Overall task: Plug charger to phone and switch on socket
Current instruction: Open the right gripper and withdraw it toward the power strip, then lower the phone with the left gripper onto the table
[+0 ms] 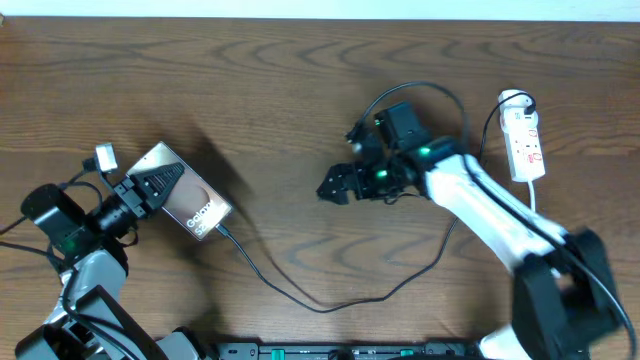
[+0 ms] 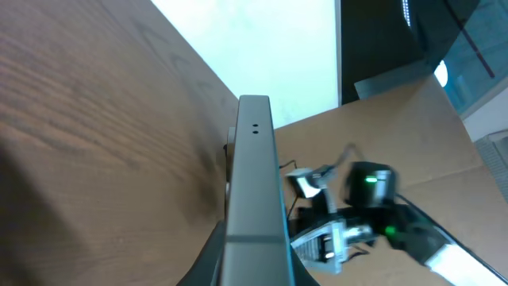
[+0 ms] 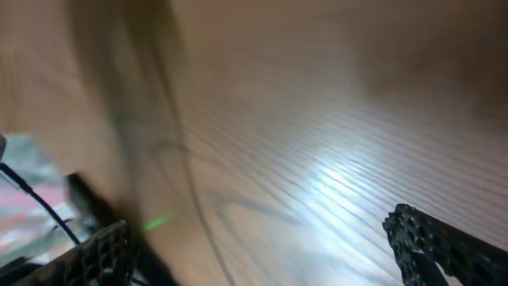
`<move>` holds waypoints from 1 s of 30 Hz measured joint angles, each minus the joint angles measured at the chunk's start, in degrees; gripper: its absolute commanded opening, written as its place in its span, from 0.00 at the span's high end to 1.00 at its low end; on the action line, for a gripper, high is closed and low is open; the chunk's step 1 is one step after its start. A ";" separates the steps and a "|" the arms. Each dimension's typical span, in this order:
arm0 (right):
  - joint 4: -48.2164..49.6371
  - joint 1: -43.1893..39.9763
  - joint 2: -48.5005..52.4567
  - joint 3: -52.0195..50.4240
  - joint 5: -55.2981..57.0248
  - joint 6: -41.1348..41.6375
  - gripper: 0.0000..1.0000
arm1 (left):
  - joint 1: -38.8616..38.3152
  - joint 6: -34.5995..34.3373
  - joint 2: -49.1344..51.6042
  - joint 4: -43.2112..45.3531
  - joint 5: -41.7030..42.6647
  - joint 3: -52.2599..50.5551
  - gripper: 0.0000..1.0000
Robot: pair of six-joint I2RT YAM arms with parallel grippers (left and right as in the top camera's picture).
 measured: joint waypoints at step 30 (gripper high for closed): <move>-0.55 -1.90 -11.04 5.92 9.84 6.32 0.01 | -15.34 -11.06 0.00 -20.24 -44.83 -4.28 0.93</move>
